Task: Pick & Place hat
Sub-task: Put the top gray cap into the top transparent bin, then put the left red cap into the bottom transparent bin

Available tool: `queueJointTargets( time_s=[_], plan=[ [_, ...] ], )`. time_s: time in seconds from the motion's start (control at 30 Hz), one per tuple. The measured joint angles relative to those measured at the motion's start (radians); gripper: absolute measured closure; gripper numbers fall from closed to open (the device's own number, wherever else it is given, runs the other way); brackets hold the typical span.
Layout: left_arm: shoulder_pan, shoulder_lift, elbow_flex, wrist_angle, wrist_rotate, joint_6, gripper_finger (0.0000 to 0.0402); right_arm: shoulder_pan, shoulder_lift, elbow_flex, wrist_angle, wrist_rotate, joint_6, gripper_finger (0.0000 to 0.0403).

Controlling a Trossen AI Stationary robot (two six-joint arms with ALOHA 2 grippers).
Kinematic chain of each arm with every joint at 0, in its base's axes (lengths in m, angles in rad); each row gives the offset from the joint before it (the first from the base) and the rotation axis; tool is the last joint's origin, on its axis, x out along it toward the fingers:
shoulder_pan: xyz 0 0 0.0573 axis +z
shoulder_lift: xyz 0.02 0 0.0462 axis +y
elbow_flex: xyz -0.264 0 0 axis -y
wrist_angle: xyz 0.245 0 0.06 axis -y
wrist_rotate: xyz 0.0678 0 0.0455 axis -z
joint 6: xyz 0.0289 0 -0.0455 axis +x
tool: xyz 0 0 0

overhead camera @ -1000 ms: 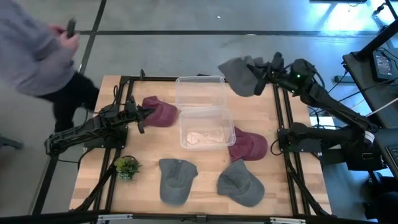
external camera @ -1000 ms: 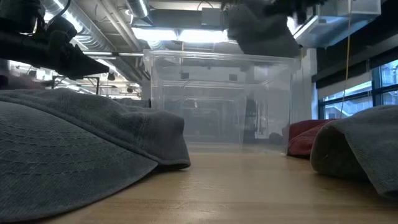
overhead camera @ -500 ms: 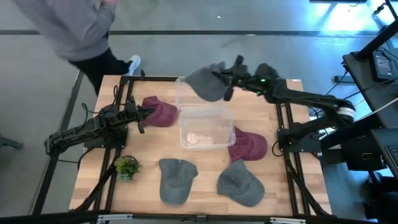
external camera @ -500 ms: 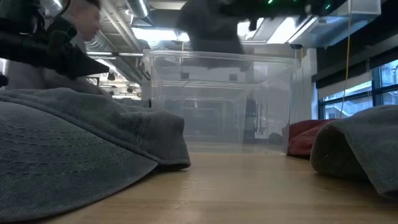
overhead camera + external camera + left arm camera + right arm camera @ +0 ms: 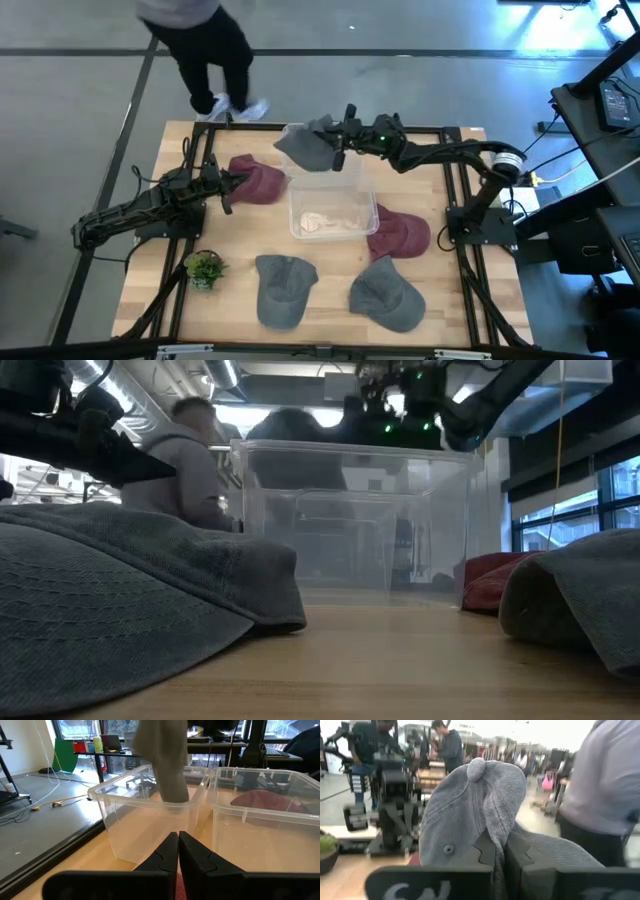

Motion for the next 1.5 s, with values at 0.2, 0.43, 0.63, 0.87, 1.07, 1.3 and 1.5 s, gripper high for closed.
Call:
queueJointTargets(
  time_s=[0.2, 0.43, 0.63, 0.87, 1.07, 1.3, 1.5],
  plan=[
    [0.000, 0.000, 0.000, -0.002, 0.000, 0.000, 0.0394, 0.000, 0.087, 0.000, 0.002, 0.001, 0.015, 0.0383],
    [0.000, 0.000, 0.000, -0.003, 0.000, 0.000, 0.0391, -0.002, 0.118, 0.000, -0.025, 0.074, 0.002, 0.0377],
    [0.000, 0.000, 0.000, -0.004, 0.000, 0.000, 0.0395, -0.002, 0.120, 0.000, -0.062, 0.132, -0.009, 0.0324],
    [0.000, 0.000, 0.000, -0.005, 0.000, 0.000, 0.0390, -0.002, 0.116, 0.000, -0.062, 0.154, 0.025, 0.0242],
    [0.000, 0.000, 0.000, -0.005, 0.001, -0.001, 0.0390, -0.002, 0.087, 0.000, -0.063, 0.228, 0.029, 0.0208],
    [0.000, 0.000, 0.000, -0.006, 0.002, -0.002, 0.0389, -0.002, 0.033, 0.000, -0.068, 0.269, 0.028, 0.0203],
    [0.000, 0.000, 0.000, -0.006, 0.002, -0.003, 0.0393, -0.002, 0.030, 0.001, -0.094, 0.340, 0.029, 0.0203]
  ],
)
